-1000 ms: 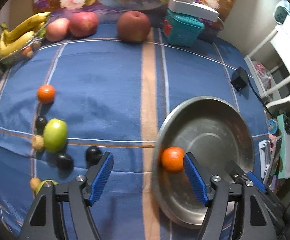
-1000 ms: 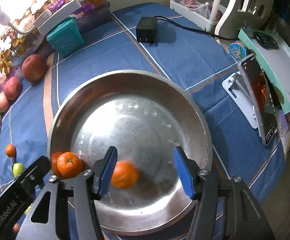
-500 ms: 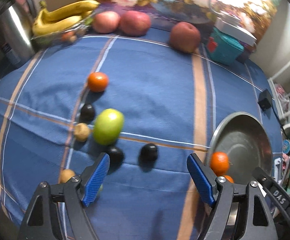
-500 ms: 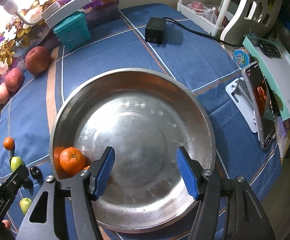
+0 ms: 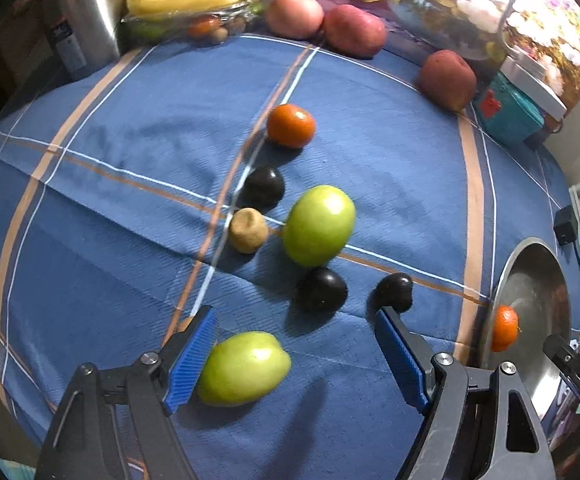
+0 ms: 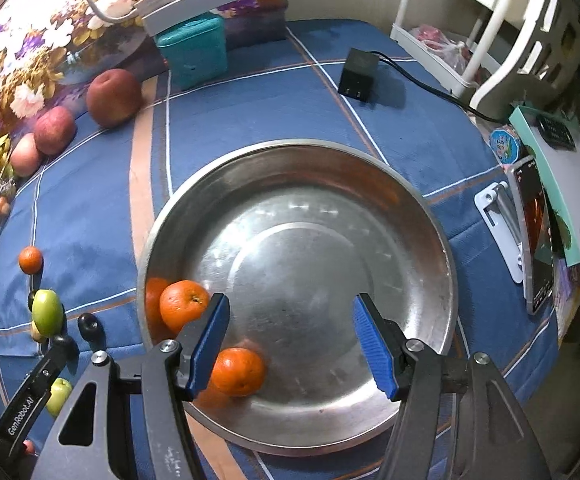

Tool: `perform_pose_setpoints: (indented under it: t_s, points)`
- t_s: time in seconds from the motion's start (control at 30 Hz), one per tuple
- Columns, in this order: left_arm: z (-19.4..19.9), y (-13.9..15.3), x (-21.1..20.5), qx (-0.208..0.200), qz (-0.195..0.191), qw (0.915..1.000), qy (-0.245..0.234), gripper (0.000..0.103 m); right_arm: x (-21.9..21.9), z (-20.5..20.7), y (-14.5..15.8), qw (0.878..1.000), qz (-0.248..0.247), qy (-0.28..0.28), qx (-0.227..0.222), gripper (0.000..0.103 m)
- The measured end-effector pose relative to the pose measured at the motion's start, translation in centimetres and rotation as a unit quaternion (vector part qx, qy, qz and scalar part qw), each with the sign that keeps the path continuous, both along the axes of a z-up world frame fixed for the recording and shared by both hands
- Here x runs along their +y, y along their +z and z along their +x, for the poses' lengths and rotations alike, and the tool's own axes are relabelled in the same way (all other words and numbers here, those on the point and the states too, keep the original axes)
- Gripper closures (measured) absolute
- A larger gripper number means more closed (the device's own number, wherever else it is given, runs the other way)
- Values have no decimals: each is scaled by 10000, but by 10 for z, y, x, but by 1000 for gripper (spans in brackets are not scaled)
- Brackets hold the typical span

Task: Organize fruits
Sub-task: 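Withdraw both open tools from the bowl back toward the fruit row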

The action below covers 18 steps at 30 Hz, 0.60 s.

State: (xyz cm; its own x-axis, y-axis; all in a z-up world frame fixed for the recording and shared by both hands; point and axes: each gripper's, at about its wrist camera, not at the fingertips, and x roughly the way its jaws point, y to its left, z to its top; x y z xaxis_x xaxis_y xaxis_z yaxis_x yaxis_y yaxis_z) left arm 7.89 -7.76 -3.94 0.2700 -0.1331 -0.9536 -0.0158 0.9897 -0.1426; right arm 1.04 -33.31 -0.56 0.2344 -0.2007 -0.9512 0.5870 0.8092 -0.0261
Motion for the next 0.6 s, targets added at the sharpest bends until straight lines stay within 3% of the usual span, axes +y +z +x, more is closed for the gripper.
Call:
perform_pose_setpoints:
  t_s: [0.23, 0.3, 0.37, 0.4, 0.53, 0.6]
  points:
    - [-3, 2, 2, -16, -14, 10000, 6, 20, 5, 3, -1, 10000, -46, 53, 56, 38]
    - [-2, 1, 4, -4, 8, 10000, 19, 16, 6, 3, -2, 9999, -52, 64, 65, 38]
    - [-1, 0, 4, -17, 90, 9999, 44, 0, 6, 3, -2, 9999, -57, 77, 72, 38]
    - [-1, 0, 4, -41, 125, 9999, 52, 0, 6, 3, -3, 9999, -57, 81, 77, 38]
    - [0, -3, 4, -130, 320, 9994, 61, 0, 7, 4, -2, 9999, -85, 142, -26, 13]
    - [0, -3, 5, -144, 327, 9993, 84, 0, 7, 4, -2, 9998, -150, 156, -22, 12]
